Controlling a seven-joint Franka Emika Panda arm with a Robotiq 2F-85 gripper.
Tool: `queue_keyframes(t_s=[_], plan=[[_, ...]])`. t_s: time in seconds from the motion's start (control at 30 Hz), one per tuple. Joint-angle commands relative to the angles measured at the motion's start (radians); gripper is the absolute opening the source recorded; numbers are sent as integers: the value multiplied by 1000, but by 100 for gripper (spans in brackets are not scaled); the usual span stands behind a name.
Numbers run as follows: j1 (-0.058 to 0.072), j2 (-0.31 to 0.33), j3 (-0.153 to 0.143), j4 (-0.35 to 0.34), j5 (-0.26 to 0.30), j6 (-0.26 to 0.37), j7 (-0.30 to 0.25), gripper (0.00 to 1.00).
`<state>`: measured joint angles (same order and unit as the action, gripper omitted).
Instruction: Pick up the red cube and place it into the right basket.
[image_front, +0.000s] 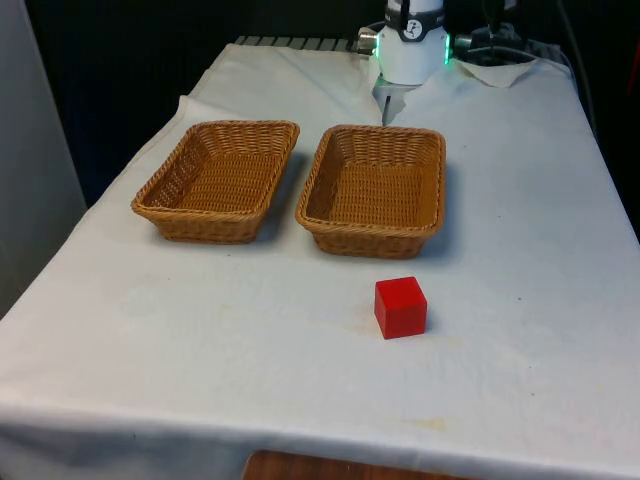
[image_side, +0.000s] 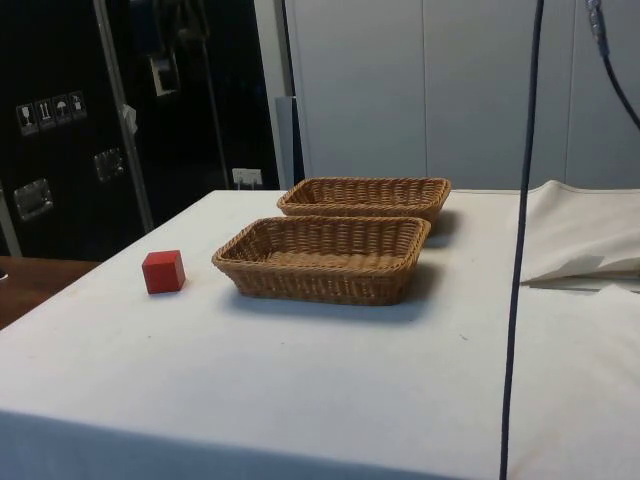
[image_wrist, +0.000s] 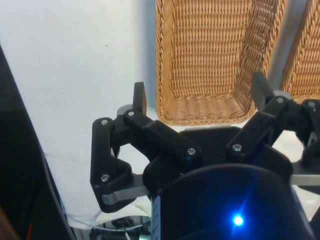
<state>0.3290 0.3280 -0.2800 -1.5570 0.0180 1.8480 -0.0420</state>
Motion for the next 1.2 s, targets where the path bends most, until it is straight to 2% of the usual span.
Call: queue_keyframes(t_s=[0.0, 0.1, 0.27, 0.3, 0.37, 0.57, 0.6, 0.67, 0.87, 0.93, 0.97, 1.17], plan=[[0, 8, 1, 9, 0, 0, -1, 100], [-3, 51, 8, 57, 9, -6, -20, 100], [-6, 82, 8, 89, 11, -2, -47, 100], [-1, 76, 4, 83, 2, 0, -36, 100], [-7, 96, 8, 102, 12, 2, -67, 100], [-10, 115, 8, 111, 17, 16, -108, 100], [-6, 110, 4, 106, 8, 15, -99, 100], [-11, 121, 8, 111, 20, 25, -128, 100], [-12, 135, 9, 107, 31, 50, -178, 100], [-8, 133, 4, 107, 23, 44, -171, 100], [-13, 136, 9, 107, 32, 53, -184, 100], [-12, 159, 8, 105, 41, 82, -234, 100]])
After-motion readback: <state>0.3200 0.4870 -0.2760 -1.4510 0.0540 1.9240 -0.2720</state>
